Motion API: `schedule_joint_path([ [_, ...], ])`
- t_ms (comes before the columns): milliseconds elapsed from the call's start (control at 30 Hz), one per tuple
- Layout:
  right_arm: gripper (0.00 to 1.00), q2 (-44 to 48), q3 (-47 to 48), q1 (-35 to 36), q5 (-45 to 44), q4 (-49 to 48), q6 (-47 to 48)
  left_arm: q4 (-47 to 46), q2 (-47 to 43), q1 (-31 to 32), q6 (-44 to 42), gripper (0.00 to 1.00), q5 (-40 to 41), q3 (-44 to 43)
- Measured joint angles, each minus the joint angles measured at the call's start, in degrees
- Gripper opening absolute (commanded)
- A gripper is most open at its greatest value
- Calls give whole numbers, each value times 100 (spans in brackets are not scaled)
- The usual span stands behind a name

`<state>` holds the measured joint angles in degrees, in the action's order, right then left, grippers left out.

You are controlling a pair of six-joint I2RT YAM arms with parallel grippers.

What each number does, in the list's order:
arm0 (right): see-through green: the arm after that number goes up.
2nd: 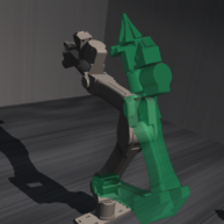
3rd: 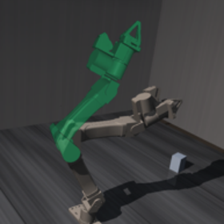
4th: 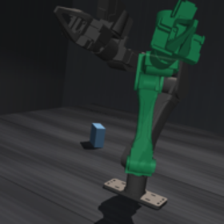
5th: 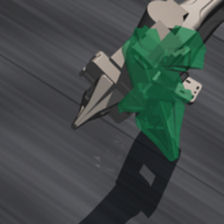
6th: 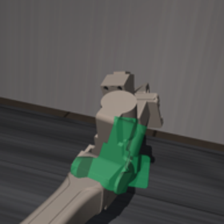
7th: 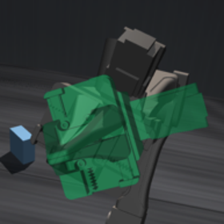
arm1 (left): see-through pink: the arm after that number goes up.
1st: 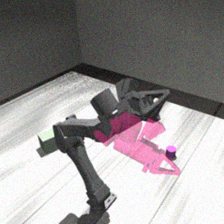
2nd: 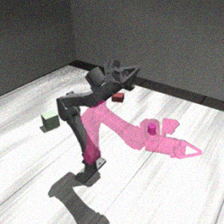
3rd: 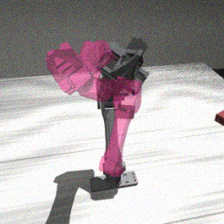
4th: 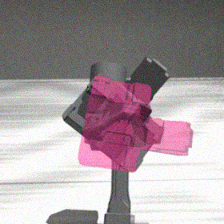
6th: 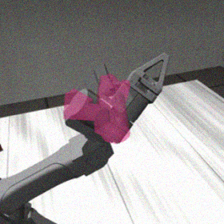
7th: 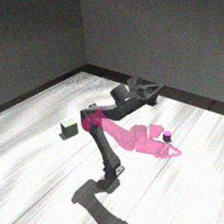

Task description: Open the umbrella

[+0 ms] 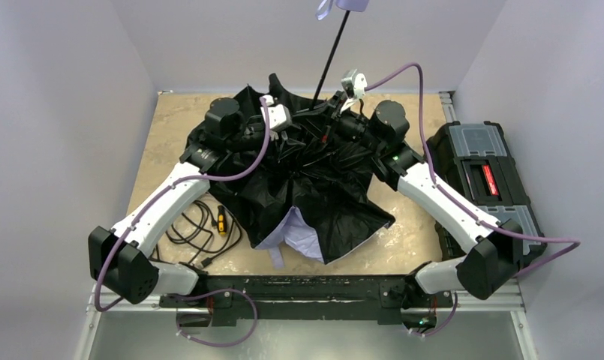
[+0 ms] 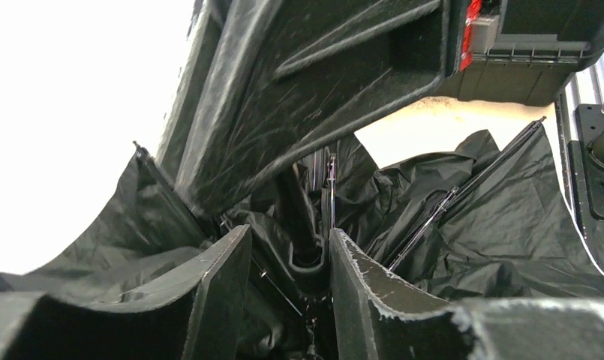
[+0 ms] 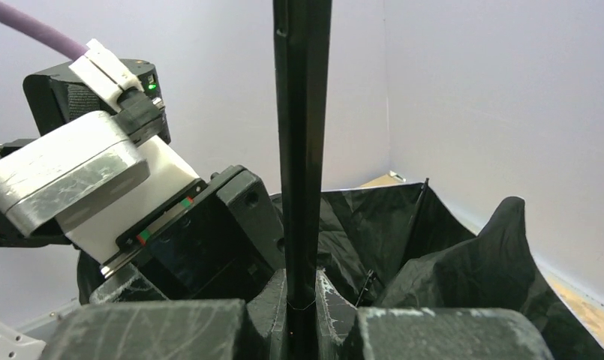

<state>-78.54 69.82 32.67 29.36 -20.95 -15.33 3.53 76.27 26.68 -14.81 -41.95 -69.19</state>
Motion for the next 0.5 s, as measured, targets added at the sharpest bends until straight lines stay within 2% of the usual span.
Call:
schedule_joint_path([
  [67, 0, 15, 0, 0, -15, 7, -13, -37, 85, 85, -105, 35, 4, -83],
  [200, 0, 55, 0, -9, -125, 20, 0, -44, 251, 160, -131, 18, -37, -208],
  [500, 0, 55, 70, -70, -181, 162, -9, 48, 415, -4, -396, 16, -442, -260],
])
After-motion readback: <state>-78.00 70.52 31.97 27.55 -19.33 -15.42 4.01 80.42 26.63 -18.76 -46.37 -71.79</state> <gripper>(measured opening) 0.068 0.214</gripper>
